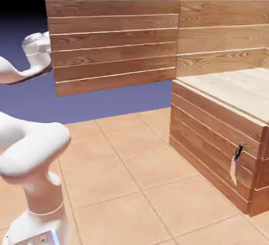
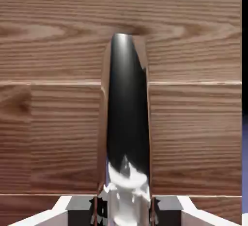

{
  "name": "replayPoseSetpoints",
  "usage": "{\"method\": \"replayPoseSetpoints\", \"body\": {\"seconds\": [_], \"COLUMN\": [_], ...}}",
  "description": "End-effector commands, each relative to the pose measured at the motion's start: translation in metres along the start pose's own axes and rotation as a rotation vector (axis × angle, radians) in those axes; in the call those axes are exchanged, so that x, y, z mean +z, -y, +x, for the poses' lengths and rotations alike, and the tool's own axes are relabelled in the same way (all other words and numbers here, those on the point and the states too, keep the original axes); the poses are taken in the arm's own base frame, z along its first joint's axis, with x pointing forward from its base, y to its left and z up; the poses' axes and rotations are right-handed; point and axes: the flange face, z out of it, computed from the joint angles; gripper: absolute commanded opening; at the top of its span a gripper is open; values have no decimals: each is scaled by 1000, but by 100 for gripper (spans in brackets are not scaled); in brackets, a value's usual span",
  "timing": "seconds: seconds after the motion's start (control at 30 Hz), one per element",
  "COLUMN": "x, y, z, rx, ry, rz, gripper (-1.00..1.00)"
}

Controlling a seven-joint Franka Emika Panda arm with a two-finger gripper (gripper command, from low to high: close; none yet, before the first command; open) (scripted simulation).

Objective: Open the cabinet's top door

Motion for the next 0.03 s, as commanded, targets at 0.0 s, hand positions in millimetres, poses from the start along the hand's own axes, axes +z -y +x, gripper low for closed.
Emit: {"method": "replayPoseSetpoints", "body": {"seconds": [0.0], "x": [-5], "y": [1], "z": [-1], "rx": [0], "ry": [-9], "rz": [-8], "gripper": [-100]}}
